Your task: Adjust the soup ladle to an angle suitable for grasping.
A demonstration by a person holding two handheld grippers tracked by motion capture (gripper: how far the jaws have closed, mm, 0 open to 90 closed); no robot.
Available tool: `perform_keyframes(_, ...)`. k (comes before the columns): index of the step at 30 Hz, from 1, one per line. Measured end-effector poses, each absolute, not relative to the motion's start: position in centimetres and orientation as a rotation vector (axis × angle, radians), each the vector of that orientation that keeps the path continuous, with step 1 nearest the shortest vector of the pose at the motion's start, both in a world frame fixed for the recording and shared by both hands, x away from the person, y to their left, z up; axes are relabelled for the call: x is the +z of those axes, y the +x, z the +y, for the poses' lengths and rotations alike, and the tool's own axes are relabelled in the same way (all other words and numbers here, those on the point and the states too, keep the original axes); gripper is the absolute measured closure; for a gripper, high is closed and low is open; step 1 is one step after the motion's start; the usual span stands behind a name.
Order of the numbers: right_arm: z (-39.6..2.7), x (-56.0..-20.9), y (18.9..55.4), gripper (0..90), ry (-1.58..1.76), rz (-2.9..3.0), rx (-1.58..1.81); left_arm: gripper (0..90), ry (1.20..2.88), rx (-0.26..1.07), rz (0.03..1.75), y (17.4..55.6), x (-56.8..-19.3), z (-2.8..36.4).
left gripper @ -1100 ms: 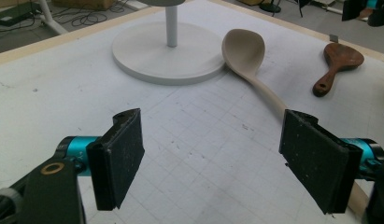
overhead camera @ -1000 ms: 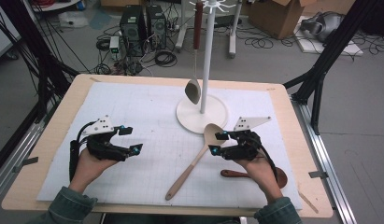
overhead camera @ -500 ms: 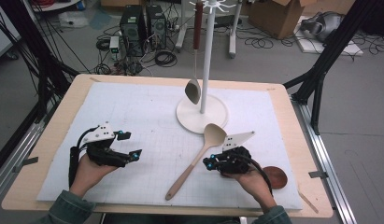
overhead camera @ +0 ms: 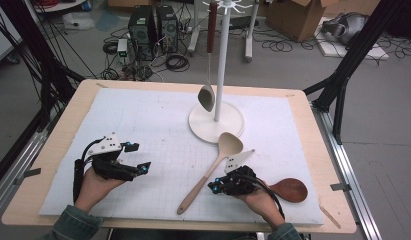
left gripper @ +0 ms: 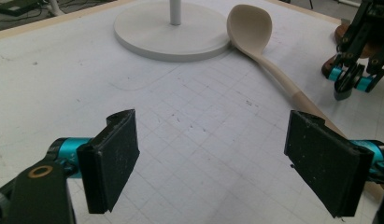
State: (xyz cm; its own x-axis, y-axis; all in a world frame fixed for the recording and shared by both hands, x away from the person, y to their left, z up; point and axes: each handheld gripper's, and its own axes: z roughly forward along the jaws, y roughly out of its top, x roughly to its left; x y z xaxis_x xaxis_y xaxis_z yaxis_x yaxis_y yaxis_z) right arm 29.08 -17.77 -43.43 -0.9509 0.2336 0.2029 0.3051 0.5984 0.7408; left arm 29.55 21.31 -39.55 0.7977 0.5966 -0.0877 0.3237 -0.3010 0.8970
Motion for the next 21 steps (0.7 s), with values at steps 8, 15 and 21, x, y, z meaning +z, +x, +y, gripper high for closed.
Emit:
perform_keyframes(8, -16.0, -44.5, 28.8, 89.7, -0.376, -2.736, -1.238, 18.1, 1.908, 0.312, 0.696, 29.5, -39.6, 21.4)
perform_keyframes(15, -15.2, -44.9, 28.8, 89.7, -0.365, -2.732, -1.23, 18.1, 1.905, 0.305, 0.698, 29.6, -39.6, 21.4)
perform_keyframes(21, -15.0, -44.9, 28.9, 89.7, -0.375, -2.718, -1.24, 18.2, 1.904, 0.305, 0.696, 29.6, -39.6, 21.4)
